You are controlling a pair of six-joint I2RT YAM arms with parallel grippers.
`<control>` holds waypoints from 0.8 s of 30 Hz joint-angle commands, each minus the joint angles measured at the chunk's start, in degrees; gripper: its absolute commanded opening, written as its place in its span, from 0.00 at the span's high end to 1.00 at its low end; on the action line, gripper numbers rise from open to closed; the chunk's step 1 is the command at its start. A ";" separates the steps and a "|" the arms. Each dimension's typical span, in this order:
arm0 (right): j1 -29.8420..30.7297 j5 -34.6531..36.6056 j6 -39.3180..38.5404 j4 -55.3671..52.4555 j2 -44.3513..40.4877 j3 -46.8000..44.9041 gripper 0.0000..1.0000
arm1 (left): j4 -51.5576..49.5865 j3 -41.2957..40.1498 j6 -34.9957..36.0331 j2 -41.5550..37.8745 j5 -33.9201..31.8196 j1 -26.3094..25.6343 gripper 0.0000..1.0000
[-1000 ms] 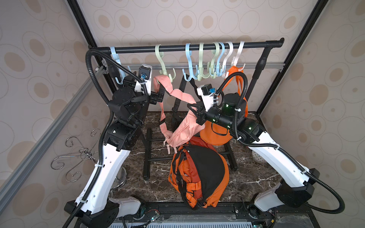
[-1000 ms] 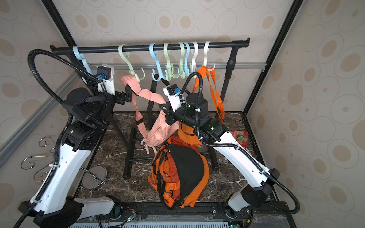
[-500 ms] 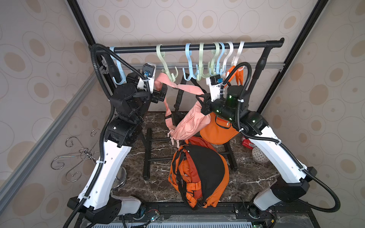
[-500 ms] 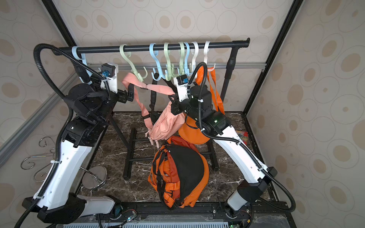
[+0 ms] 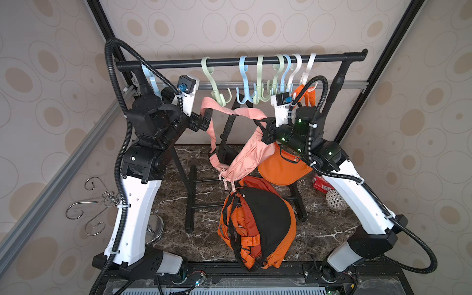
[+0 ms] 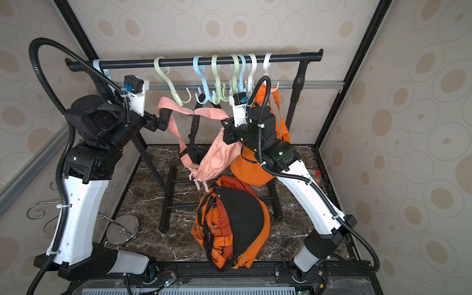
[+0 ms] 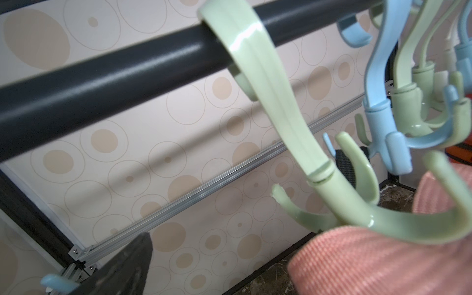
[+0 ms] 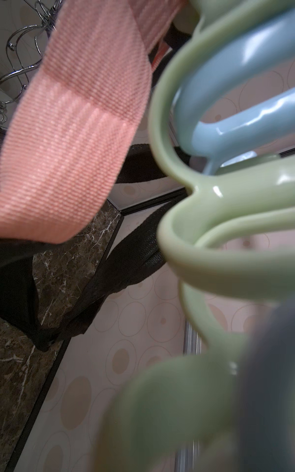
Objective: Hang the bag on a hook
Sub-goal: Hang the bag on the hook.
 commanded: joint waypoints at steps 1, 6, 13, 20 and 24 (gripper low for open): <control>-0.39 -1.26 -0.67 -0.08 -0.63 1.75 0.89 | -7.52 3.00 -1.43 1.53 7.58 1.38 0.00; 0.22 -6.17 -3.05 -0.47 -1.42 1.82 0.51 | -8.87 7.37 -2.87 3.80 9.58 2.12 0.00; 9.12 2.66 -13.07 -1.17 -1.49 5.12 0.37 | -9.54 10.29 -3.49 5.26 9.65 2.10 0.00; 18.34 8.90 -23.01 -5.96 6.93 21.50 0.31 | -9.66 9.89 -3.75 5.00 9.04 2.11 0.00; 20.13 10.47 -26.23 -9.47 14.78 33.63 0.28 | -9.50 9.43 -3.71 4.62 8.54 2.15 0.00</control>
